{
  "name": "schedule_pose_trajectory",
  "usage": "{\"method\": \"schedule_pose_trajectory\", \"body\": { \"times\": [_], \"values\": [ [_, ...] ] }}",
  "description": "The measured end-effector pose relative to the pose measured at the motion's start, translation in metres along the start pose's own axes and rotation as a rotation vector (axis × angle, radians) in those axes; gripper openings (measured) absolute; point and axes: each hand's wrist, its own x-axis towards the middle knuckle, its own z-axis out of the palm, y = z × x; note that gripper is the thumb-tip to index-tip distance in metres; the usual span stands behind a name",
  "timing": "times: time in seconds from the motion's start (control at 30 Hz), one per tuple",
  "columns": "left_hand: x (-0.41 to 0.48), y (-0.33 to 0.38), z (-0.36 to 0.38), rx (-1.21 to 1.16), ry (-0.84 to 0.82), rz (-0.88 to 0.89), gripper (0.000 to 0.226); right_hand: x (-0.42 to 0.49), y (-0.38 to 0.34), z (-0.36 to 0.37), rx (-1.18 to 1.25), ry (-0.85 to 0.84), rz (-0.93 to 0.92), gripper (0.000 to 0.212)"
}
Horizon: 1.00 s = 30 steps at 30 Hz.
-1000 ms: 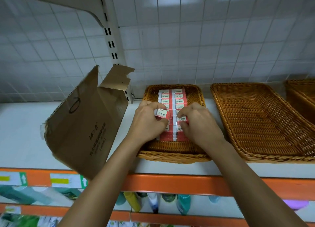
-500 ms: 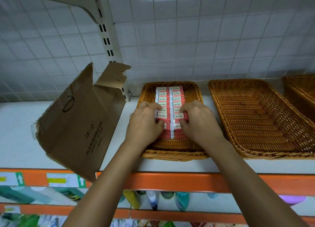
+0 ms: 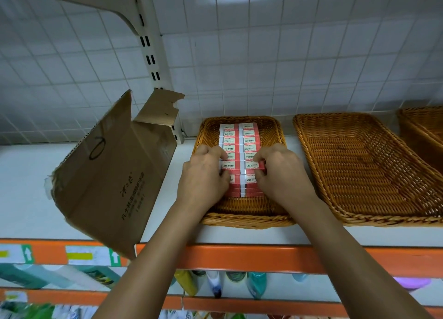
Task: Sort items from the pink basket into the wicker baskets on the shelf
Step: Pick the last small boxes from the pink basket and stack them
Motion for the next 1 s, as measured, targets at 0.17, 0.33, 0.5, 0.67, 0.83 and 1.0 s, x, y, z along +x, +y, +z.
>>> {"method": "schedule_pose_trajectory", "body": {
  "times": [0.17, 0.33, 0.5, 0.67, 0.83, 1.0],
  "values": [
    [-0.002, 0.000, -0.003, -0.002, 0.022, -0.001, 0.025, 0.001, 0.002, 0.000, -0.006, 0.012, -0.011, 0.035],
    [-0.002, 0.002, -0.005, -0.009, 0.021, -0.001, 0.021, 0.000, 0.001, 0.000, 0.002, 0.017, -0.011, 0.034],
    [-0.003, 0.001, -0.005, 0.027, 0.045, 0.044, 0.016, 0.001, 0.002, 0.001, 0.004, 0.019, -0.003, 0.033],
    [-0.004, 0.001, -0.004, 0.053, 0.083, 0.077, 0.015, 0.001, 0.001, 0.001, -0.003, 0.018, -0.007, 0.031],
    [-0.001, 0.000, -0.008, 0.105, 0.056, 0.085, 0.018, 0.002, 0.001, 0.001, 0.001, 0.003, -0.002, 0.035],
    [0.001, 0.017, -0.009, 0.102, 0.101, 0.101, 0.028, -0.001, 0.005, -0.008, 0.104, 0.055, -0.029, 0.043]
  ]
}}
